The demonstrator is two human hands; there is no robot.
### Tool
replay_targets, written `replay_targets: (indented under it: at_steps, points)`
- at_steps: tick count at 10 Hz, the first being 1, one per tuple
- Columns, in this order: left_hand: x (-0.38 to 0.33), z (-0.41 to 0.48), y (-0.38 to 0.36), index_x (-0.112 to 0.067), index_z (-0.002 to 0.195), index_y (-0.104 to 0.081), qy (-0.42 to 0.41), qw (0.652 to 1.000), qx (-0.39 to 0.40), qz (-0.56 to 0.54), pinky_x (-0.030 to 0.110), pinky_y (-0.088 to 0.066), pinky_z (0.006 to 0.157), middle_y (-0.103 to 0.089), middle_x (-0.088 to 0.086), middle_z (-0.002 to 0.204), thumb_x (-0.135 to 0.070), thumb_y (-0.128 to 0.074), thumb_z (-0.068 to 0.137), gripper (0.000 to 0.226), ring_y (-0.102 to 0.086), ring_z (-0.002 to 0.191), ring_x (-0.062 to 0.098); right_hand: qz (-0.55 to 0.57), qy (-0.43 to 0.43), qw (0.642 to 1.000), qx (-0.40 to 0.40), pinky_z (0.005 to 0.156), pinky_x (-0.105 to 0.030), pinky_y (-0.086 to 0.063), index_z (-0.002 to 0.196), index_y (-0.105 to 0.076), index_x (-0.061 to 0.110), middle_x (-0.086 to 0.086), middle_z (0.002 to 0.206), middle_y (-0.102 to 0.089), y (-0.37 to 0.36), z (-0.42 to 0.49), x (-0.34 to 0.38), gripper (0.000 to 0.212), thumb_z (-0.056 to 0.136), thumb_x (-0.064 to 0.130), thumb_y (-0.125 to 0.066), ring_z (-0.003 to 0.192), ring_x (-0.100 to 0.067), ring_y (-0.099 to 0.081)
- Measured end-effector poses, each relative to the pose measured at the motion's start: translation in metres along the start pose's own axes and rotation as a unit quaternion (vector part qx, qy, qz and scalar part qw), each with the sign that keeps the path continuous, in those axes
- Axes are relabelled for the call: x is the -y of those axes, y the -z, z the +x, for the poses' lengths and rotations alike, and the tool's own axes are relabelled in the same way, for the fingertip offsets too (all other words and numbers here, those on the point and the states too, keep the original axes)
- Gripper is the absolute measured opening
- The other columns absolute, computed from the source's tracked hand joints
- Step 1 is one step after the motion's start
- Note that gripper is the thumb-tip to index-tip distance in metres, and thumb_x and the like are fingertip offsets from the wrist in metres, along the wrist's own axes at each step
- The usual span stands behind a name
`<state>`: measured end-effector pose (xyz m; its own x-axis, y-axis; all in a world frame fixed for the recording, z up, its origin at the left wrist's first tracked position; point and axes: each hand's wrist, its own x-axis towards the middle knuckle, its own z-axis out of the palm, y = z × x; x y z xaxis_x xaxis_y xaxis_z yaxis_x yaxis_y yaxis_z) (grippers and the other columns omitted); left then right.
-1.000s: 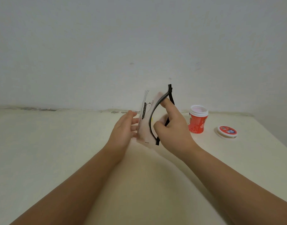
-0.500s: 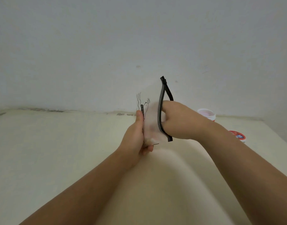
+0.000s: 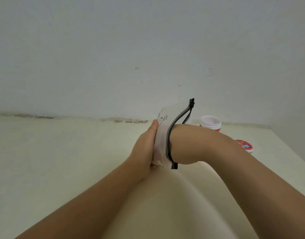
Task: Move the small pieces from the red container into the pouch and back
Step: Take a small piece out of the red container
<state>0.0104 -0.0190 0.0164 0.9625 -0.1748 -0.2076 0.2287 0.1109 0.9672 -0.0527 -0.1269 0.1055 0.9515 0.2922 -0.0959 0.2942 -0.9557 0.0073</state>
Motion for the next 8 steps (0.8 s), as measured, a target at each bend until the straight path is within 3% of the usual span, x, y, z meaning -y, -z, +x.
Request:
replay_targets:
  at_steps: [1,2,3,4,5,6,7,8]
  points:
    - [-0.007,-0.007,-0.003,-0.030,0.076,-0.061,0.017,1.000,-0.007,0.001,0.016,-0.043,0.046,-0.066,-0.014,0.052,-0.047,-0.052,0.097,0.028,-0.063,0.049,0.006,-0.049,0.059,0.997,0.009,0.050,-0.018,-0.025,0.057,-0.028,0.015,0.005,0.062,-0.030,0.000,0.001,0.002,0.041,0.093,0.001,-0.041,0.075,-0.020,-0.041]
    - [-0.006,-0.005,-0.005,-0.030,0.079,-0.067,0.019,1.000,0.000,-0.011,0.020,-0.047,0.055,-0.068,-0.015,0.053,-0.057,-0.051,0.093,0.035,-0.065,0.047,0.005,-0.069,0.070,0.995,-0.009,0.057,-0.027,-0.031,0.058,-0.027,0.016,0.004,0.062,-0.030,-0.003,0.004,-0.001,0.041,0.094,0.002,-0.042,0.067,-0.024,-0.040]
    - [-0.005,-0.006,-0.006,-0.028,0.081,-0.071,0.017,0.999,-0.010,-0.033,0.033,-0.047,0.076,-0.074,-0.009,0.065,-0.059,-0.049,0.093,0.040,-0.068,0.068,0.016,-0.046,0.057,0.997,-0.029,0.050,-0.016,-0.025,0.059,-0.027,0.017,0.003,0.062,-0.031,-0.003,0.006,-0.006,0.041,0.096,0.006,-0.040,0.056,-0.022,-0.035]
    - [-0.007,-0.011,-0.008,-0.026,0.079,-0.072,0.025,0.998,-0.021,-0.044,0.037,-0.042,0.076,-0.074,-0.004,0.070,-0.060,-0.047,0.093,0.044,-0.065,0.071,0.022,0.053,0.012,0.998,-0.032,0.048,-0.016,-0.020,0.057,-0.025,0.017,0.002,0.059,-0.028,-0.001,0.005,-0.006,0.041,0.092,-0.001,-0.039,0.054,-0.017,-0.033]
    - [-0.006,-0.010,-0.008,-0.024,0.086,-0.072,0.017,0.999,-0.007,-0.032,0.035,-0.043,0.068,-0.074,-0.003,0.073,-0.063,-0.042,0.094,0.049,-0.064,0.072,0.024,0.068,-0.009,0.996,-0.055,0.036,-0.012,-0.030,0.058,-0.026,0.019,0.000,0.056,-0.028,0.007,-0.002,-0.010,0.038,0.089,0.001,-0.040,0.046,-0.013,-0.024]
    - [-0.006,-0.010,-0.008,-0.021,0.086,-0.068,0.000,1.000,-0.003,-0.012,0.031,-0.036,0.052,-0.068,0.001,0.069,-0.063,-0.036,0.095,0.053,-0.056,0.067,0.027,0.109,-0.013,0.990,-0.084,0.045,0.002,-0.030,0.061,-0.033,0.016,0.001,0.057,-0.037,0.010,-0.002,-0.013,0.030,0.088,0.006,-0.041,0.047,-0.012,-0.031]
    - [-0.006,-0.010,-0.009,-0.016,0.091,-0.065,-0.014,1.000,0.005,0.001,0.029,-0.035,0.046,-0.062,0.006,0.065,-0.060,-0.033,0.098,0.055,-0.051,0.056,0.027,0.138,-0.008,0.985,-0.100,0.041,-0.017,-0.033,0.063,-0.039,0.019,0.004,0.060,-0.045,0.009,0.005,-0.017,0.029,0.091,0.011,-0.043,0.052,-0.014,-0.038]
    - [-0.004,-0.008,-0.009,-0.011,0.092,-0.061,-0.027,0.999,0.008,0.017,0.026,-0.034,0.041,-0.058,0.008,0.057,-0.057,-0.030,0.100,0.056,-0.049,0.049,0.026,0.122,-0.015,0.987,-0.105,0.042,-0.018,-0.031,0.068,-0.041,0.016,0.002,0.064,-0.047,0.008,0.006,-0.017,0.024,0.091,0.009,-0.042,0.054,-0.017,-0.039]
